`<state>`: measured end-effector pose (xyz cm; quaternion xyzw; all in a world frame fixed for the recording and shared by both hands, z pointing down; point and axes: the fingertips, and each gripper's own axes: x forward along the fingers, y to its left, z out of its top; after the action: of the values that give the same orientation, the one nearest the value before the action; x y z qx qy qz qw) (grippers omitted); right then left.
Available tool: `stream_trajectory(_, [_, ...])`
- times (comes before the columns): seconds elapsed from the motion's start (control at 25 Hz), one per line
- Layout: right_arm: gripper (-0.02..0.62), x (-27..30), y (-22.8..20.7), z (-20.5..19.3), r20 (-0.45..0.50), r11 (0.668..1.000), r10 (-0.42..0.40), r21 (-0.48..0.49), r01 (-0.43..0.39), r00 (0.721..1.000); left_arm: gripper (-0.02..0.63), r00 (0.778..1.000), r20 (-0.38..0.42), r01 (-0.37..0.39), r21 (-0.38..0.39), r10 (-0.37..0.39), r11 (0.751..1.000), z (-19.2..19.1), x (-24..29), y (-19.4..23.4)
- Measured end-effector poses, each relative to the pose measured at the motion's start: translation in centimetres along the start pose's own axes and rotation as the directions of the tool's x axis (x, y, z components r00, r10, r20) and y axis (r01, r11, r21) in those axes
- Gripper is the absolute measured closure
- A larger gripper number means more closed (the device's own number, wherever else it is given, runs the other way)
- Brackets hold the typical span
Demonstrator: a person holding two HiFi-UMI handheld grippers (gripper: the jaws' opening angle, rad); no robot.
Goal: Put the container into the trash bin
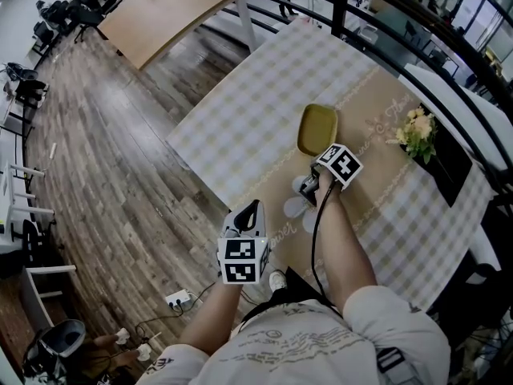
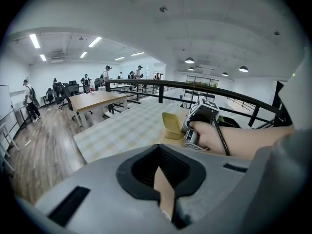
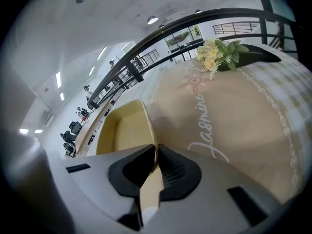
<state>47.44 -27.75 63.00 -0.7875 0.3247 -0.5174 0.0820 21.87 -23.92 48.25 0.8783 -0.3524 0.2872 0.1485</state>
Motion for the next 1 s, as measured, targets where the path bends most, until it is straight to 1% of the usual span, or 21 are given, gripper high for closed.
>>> stream_trajectory(0.12, [0.571,-0.4,0.0,-0.4,-0.016,1.000,-0.001,0.001,0.001,1.000,0.601,1.000,0.012,0.000,-0.005,0.000,1.000,0.4,-0.3,0.1])
stream_trajectory(0.56, [0.569,-3.6,-1.6,-1.3,-0.043,0.997,-0.027,-0.075,0.024,0.999,0.601,0.998,0.064,0.006,-0.039,-0.004,0.999,0.9,-1.7,0.0])
stream_trajectory(0.68, [0.571,-5.2,-1.5,-2.2,-0.068,0.998,-0.011,-0.062,0.007,0.998,0.601,0.997,0.076,0.010,-0.045,-0.007,0.999,1.1,-2.6,0.0])
stream_trajectory(0.84, [0.571,-7.8,-0.5,-2.6,-0.079,0.994,0.014,-0.110,-0.023,0.997,0.601,0.995,0.098,0.015,-0.051,-0.010,0.999,1.4,-4.1,-0.3])
stream_trajectory(1.0, [0.571,-10.8,0.9,-2.5,-0.084,0.990,0.057,-0.126,-0.067,0.995,0.601,0.993,0.120,0.022,-0.058,-0.014,0.998,1.6,-5.2,-0.7])
